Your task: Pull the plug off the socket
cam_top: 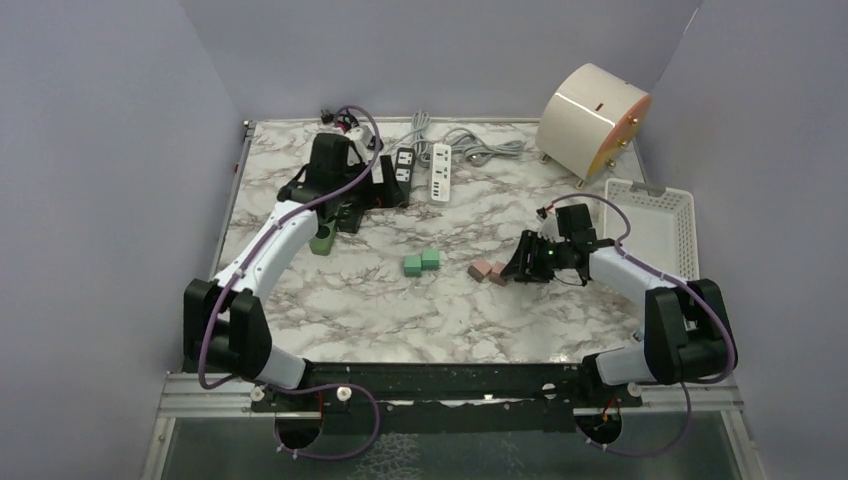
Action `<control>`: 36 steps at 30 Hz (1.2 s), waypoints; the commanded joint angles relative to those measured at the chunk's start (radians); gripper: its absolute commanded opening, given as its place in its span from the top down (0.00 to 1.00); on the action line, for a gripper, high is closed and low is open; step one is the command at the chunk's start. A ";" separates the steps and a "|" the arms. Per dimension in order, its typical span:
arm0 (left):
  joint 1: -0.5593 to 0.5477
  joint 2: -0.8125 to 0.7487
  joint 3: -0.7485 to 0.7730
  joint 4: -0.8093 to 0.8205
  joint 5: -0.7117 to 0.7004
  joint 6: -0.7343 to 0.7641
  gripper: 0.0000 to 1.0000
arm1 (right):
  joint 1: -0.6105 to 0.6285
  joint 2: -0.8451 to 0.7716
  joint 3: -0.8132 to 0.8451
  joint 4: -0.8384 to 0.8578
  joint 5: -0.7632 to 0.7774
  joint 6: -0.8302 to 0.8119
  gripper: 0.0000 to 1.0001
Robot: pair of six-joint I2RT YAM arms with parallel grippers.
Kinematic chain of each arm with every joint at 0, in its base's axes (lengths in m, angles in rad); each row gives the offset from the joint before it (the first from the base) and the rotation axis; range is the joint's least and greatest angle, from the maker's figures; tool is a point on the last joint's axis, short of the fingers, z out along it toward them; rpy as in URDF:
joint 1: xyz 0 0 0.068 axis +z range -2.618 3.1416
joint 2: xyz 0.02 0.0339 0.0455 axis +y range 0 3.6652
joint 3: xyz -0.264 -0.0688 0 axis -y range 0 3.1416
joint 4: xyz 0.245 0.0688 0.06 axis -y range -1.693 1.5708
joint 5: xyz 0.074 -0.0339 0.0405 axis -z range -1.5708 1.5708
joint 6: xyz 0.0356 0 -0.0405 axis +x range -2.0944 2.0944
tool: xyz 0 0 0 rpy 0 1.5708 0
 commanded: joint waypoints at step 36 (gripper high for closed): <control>0.494 -0.150 -0.428 0.286 0.022 -0.103 0.01 | 0.327 0.394 0.779 0.035 0.209 -0.065 0.43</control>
